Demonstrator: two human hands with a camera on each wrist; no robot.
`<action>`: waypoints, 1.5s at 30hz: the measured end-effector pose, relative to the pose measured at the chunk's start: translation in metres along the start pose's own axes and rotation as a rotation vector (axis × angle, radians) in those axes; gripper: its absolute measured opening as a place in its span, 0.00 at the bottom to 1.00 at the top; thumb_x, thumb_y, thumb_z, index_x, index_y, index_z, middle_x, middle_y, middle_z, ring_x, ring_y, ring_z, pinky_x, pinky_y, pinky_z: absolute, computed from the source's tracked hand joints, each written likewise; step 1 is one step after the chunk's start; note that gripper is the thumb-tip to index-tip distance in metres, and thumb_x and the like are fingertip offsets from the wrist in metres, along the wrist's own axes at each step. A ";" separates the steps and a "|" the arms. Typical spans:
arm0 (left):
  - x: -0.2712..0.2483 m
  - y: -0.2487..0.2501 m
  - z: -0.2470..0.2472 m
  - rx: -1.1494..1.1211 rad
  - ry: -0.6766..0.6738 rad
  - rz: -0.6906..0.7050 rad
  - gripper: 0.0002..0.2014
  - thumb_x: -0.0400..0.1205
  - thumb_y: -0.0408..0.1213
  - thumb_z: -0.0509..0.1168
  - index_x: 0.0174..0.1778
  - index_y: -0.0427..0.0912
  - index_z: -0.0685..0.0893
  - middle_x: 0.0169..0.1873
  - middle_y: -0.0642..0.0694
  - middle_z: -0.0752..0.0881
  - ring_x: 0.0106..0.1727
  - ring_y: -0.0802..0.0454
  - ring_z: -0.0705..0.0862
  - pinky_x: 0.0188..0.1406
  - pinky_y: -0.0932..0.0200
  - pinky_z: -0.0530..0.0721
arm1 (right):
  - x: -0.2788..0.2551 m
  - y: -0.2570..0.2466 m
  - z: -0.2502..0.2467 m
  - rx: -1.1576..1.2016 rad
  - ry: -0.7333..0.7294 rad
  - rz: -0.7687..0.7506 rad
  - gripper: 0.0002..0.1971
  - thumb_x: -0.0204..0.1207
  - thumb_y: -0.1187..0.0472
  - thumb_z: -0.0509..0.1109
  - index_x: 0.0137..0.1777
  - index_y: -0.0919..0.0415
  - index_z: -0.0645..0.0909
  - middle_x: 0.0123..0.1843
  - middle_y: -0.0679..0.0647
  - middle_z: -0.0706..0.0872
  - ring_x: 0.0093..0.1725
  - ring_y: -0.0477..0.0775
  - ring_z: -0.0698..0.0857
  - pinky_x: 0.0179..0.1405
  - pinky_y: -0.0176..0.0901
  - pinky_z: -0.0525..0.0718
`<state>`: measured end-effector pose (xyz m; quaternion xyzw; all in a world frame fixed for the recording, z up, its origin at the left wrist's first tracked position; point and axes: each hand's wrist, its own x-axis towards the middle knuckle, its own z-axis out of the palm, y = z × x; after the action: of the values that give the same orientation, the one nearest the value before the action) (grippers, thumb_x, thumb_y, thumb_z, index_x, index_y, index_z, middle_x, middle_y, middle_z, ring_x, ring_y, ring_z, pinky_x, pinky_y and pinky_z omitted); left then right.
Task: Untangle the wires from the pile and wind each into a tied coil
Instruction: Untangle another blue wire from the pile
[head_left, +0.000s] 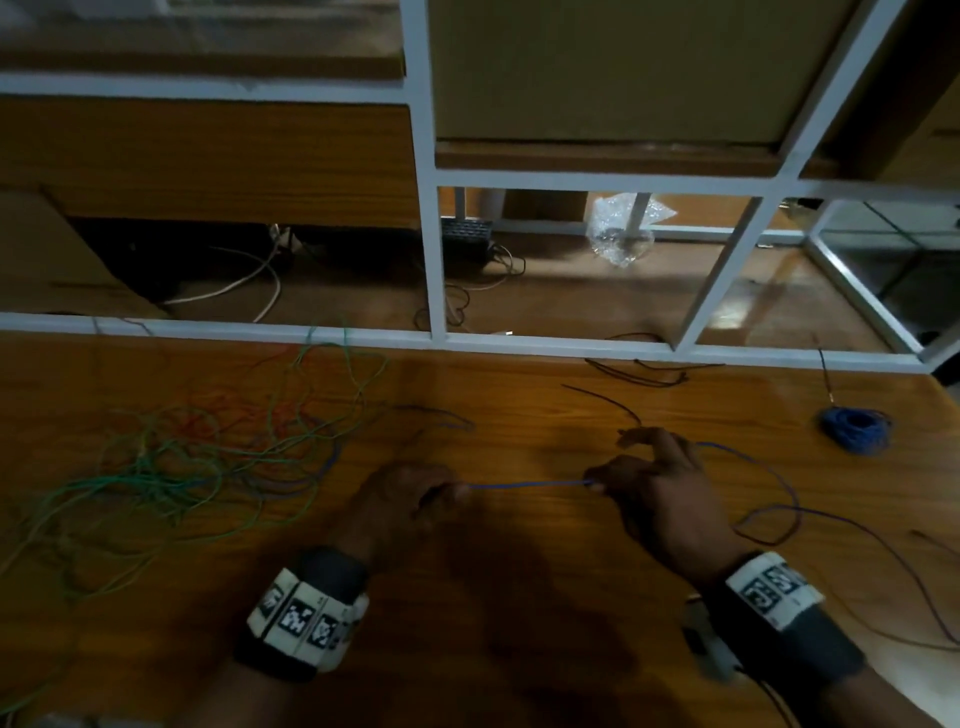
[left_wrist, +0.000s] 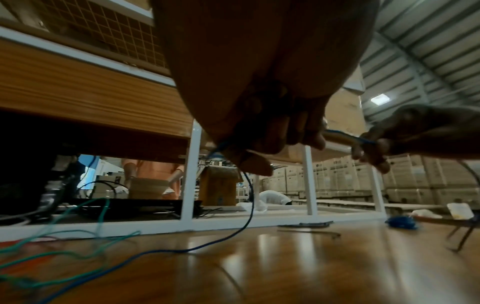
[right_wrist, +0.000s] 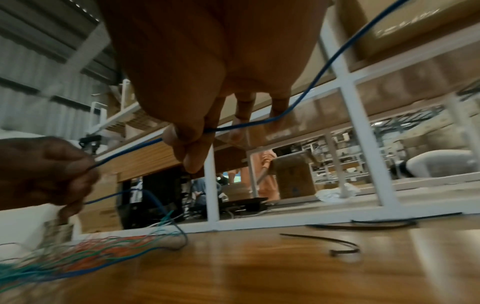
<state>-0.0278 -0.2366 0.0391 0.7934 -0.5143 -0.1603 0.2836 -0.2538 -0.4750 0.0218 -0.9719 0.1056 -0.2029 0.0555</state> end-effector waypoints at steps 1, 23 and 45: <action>-0.002 -0.004 -0.007 0.017 -0.016 -0.021 0.15 0.85 0.52 0.63 0.51 0.47 0.90 0.35 0.54 0.86 0.42 0.68 0.82 0.37 0.72 0.74 | -0.005 0.009 -0.005 -0.005 -0.002 0.051 0.22 0.64 0.71 0.82 0.54 0.48 0.91 0.51 0.39 0.93 0.65 0.64 0.81 0.57 0.64 0.78; 0.020 -0.013 -0.009 -0.128 0.073 -0.042 0.07 0.84 0.34 0.68 0.55 0.47 0.89 0.47 0.66 0.87 0.52 0.74 0.83 0.51 0.78 0.74 | -0.004 -0.002 -0.012 0.320 0.128 0.124 0.17 0.76 0.69 0.73 0.50 0.42 0.85 0.58 0.26 0.75 0.62 0.48 0.80 0.46 0.51 0.83; 0.022 -0.038 0.005 0.052 0.126 0.193 0.32 0.84 0.65 0.51 0.52 0.43 0.91 0.48 0.41 0.90 0.50 0.52 0.82 0.51 0.54 0.80 | 0.000 -0.011 -0.032 0.211 -0.165 0.492 0.13 0.69 0.45 0.55 0.40 0.25 0.79 0.44 0.46 0.89 0.44 0.55 0.89 0.39 0.56 0.89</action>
<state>0.0063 -0.2466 0.0131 0.7557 -0.5734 -0.0687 0.3089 -0.2646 -0.4664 0.0528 -0.9190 0.3120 -0.1135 0.2125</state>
